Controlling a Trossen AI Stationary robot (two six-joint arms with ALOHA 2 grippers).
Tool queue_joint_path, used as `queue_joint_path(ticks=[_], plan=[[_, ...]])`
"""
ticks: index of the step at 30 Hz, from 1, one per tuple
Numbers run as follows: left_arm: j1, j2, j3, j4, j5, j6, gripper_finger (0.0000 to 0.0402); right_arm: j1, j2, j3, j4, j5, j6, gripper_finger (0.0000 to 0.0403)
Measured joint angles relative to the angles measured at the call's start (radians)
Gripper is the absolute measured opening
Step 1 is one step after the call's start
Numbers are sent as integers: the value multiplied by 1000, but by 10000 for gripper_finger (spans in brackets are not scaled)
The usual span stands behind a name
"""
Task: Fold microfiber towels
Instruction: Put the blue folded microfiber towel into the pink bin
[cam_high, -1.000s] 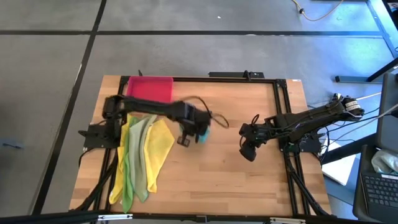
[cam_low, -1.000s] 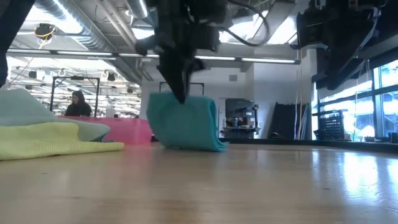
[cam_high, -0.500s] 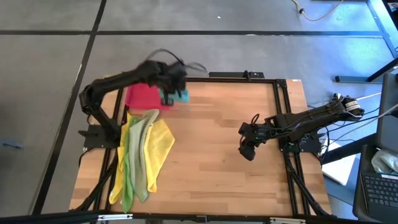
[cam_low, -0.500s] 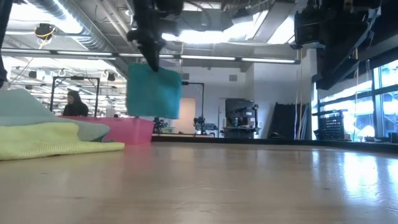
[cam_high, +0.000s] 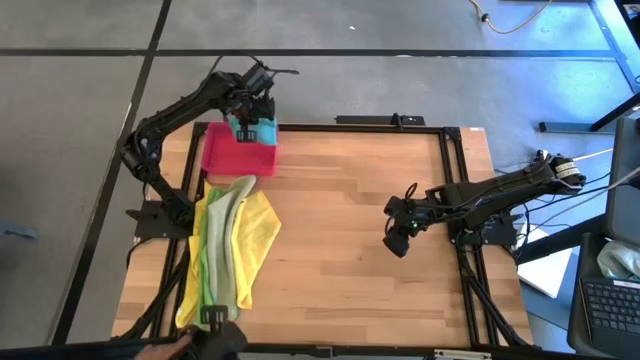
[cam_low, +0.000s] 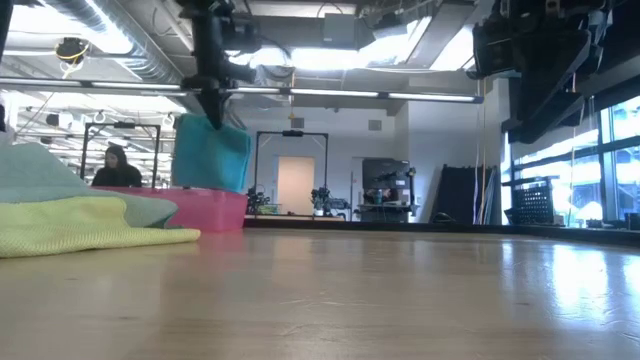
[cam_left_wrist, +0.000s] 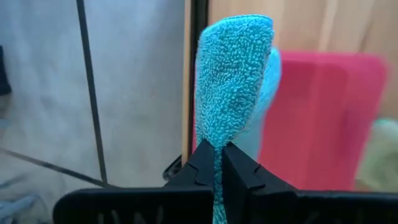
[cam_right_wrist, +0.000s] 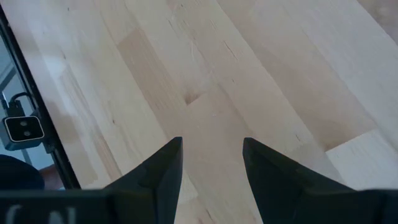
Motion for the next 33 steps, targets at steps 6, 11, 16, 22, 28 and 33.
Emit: queue_joint_path(ticks=[6, 11, 16, 22, 28, 33], plan=[[72, 1, -50, 40, -33, 57, 0, 0, 0, 0, 0, -1, 0, 172], [85, 1, -71, 111, -87, 51, 0, 0, 0, 0, -1, -2, 0, 172], [61, -1, -130, 143, -28, -10, 0, 0, 0, 0, -1, -2, -3, 172], [17, 1, -329, 208, -36, -61, 0, 0, 0, 0, -1, -40, -3, 172], [-82, 0, -410, 221, 27, -182, 0, 0, 0, 0, -1, -56, -4, 172], [-170, -7, -411, 210, 92, -262, 0, 0, 0, 0, -2, -56, -8, 172]])
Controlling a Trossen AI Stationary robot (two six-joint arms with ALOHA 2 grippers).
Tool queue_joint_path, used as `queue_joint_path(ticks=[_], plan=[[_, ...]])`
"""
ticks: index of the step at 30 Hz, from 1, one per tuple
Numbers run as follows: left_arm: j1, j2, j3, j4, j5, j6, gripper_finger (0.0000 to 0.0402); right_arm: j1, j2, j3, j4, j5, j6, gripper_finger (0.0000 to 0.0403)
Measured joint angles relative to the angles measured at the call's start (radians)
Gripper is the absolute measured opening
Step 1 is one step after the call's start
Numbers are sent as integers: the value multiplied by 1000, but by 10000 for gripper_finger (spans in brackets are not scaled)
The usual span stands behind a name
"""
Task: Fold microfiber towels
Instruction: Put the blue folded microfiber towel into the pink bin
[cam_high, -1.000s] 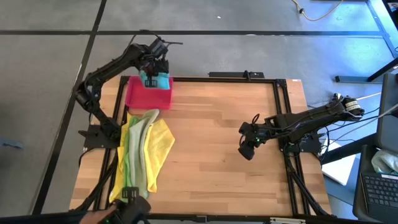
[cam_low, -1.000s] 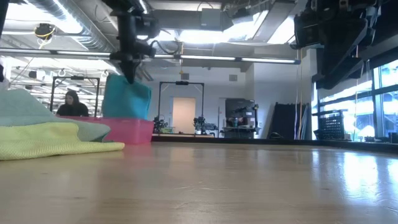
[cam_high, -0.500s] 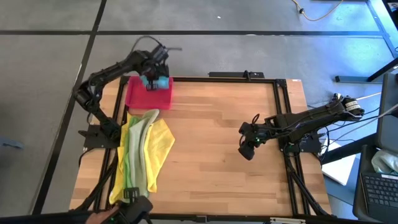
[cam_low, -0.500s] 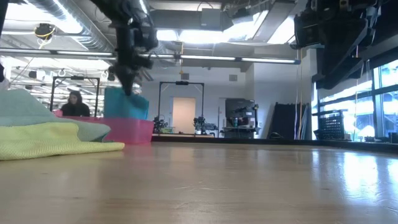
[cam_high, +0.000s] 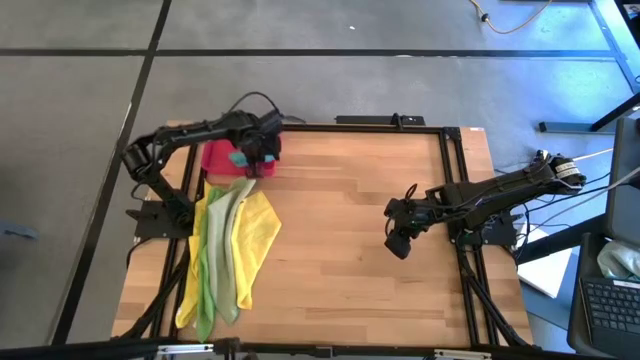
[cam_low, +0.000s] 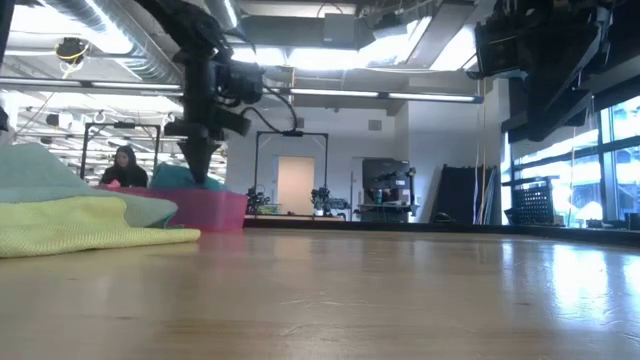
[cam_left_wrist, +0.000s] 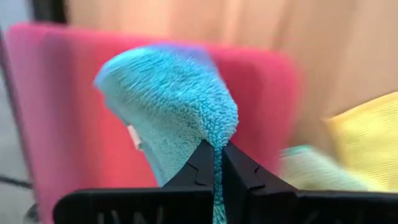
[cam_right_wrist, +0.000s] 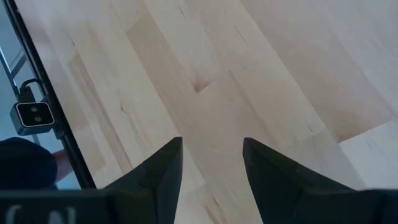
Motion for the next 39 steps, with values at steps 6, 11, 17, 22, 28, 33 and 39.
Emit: queue_joint_path(ticks=[6, 11, 17, 22, 28, 33, 39], plan=[[-56, 0, 0, -17, 49, -33, 0, 0, 0, 0, -3, 0, -3, 172], [-17, 0, 0, -84, -103, -36, 0, 0, 0, 0, -3, 0, -9, 172], [134, 0, 0, -182, -177, -217, 0, 0, 0, 0, -3, 1, -19, 172], [257, -18, -1, -213, -170, -385, 0, 0, 0, 0, -3, 2, -18, 172], [365, -138, 3, -192, -174, -478, 0, 0, 0, 0, -3, 9, -22, 172], [355, -188, 13, -171, -196, -484, 0, 0, 0, 0, -1, 30, -31, 172], [319, -153, 12, -146, -180, -529, 0, 0, 0, 0, -2, 18, -47, 172]])
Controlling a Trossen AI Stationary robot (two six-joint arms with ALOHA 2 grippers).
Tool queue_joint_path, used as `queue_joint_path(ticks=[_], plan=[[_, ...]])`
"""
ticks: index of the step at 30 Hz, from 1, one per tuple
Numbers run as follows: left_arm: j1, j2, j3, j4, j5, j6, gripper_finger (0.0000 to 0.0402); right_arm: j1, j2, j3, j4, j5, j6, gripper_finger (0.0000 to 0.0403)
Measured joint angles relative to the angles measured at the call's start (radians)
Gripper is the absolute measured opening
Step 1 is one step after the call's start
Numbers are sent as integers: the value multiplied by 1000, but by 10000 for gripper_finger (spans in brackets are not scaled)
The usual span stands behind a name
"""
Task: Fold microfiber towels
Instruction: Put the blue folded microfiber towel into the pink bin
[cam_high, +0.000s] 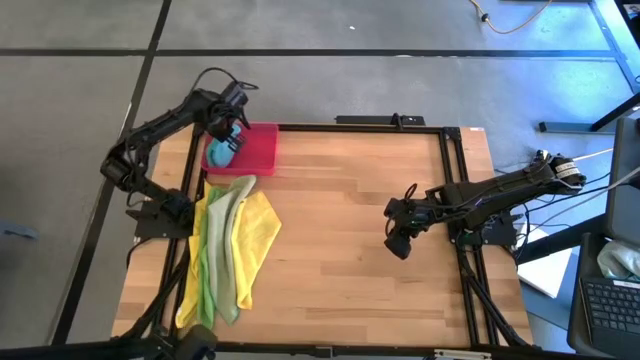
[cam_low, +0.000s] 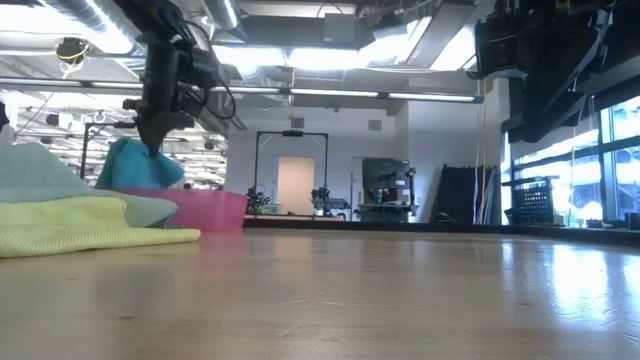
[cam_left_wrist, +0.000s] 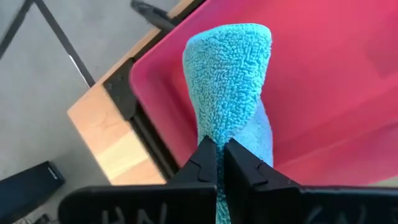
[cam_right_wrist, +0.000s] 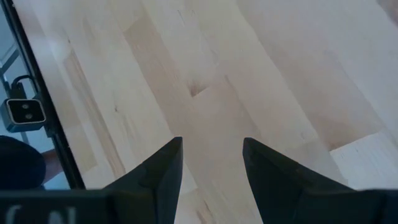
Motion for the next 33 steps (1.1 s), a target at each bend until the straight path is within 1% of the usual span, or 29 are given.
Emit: queue_joint_path(ticks=[10, 11, 13, 17, 20, 22, 25, 28, 31, 33], plan=[[-142, 108, 0, 154, 103, -128, 0, 0, 0, 0, -1, -69, 6, 172], [-153, 109, 0, 161, 109, -128, 0, 0, 0, 0, -2, -69, 9, 172], [-163, 107, 0, 147, 78, -124, 0, 0, 0, 0, -2, -69, 11, 172], [-128, 75, 0, 38, -15, -70, 0, 0, 0, 0, -2, -67, 0, 172], [-83, 63, 0, -31, -66, -15, 0, 0, 0, 0, -1, -47, -1, 172], [-51, 48, 0, -51, -92, -8, 0, 0, 0, 0, -1, -36, -1, 172], [-2, 28, 0, -71, -94, -9, 0, -1, 0, 0, 0, -34, 0, 172], [16, 4, 0, -43, -92, -51, 0, -1, 0, 0, 0, -40, 2, 172], [4, 4, -1, 32, -11, -144, 0, -1, 0, 0, -1, -62, 15, 172], [-20, 16, -11, 98, 7, -152, 0, 0, 0, 0, -1, -72, 36, 172]])
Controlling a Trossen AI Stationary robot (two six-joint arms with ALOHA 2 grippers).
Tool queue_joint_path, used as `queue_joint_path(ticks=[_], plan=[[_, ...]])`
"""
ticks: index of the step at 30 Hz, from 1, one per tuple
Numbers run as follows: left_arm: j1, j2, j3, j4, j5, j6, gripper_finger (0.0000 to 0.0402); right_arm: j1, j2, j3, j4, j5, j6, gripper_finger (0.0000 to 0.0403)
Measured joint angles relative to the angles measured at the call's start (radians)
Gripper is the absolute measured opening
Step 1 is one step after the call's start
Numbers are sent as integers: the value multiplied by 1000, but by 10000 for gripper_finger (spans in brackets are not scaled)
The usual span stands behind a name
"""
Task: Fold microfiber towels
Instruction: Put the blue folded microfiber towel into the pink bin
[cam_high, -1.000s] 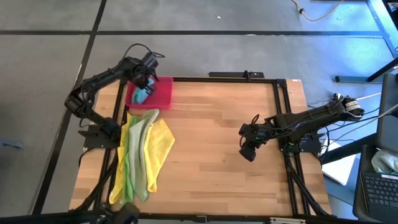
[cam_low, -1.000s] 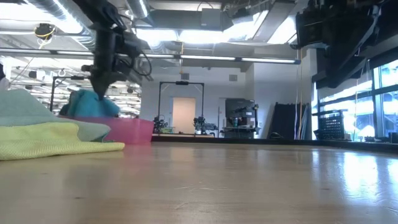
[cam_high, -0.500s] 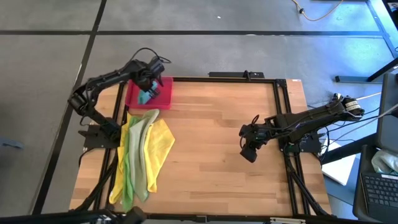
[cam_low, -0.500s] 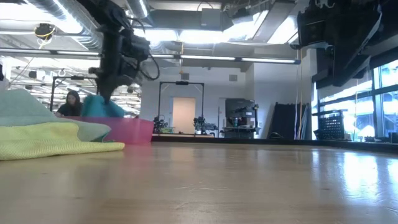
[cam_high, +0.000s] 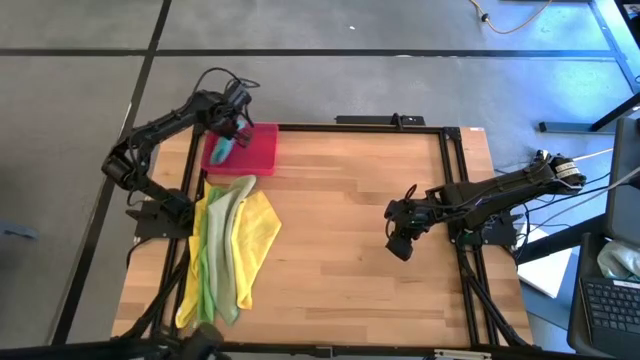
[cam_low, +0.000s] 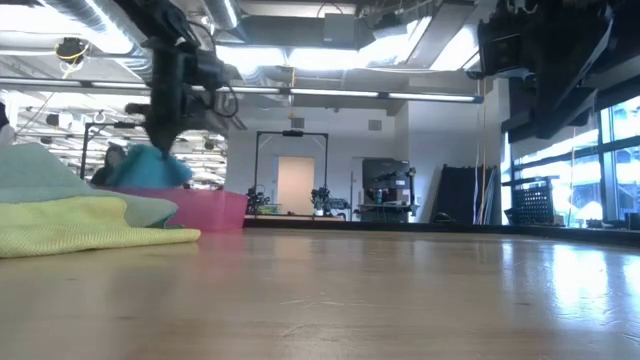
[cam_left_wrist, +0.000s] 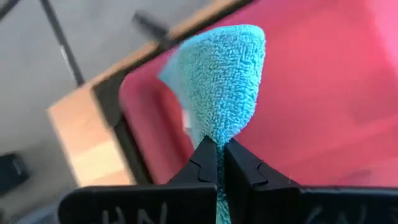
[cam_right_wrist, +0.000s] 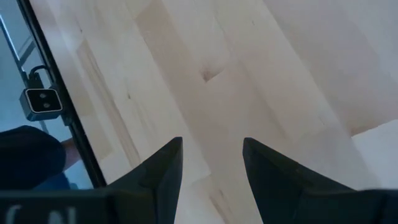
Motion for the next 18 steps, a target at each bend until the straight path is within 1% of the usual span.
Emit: queue_joint_path(ticks=[3, 9, 11, 15, 18], plan=[[-45, 47, -19, 28, 12, -7, 0, 1, -2, 0, -1, -57, 18, 172], [-108, 129, -44, 112, 74, -30, 0, 1, -7, 0, -7, -157, 20, 172], [-126, 139, -44, 137, 100, -32, 0, 1, -7, 0, -14, -172, 17, 172], [-147, 128, -44, 246, 203, -66, 0, 1, -7, 0, -20, -173, 10, 172], [-165, 121, -42, 291, 219, -91, 0, 1, -7, 0, -20, -170, 1, 172]])
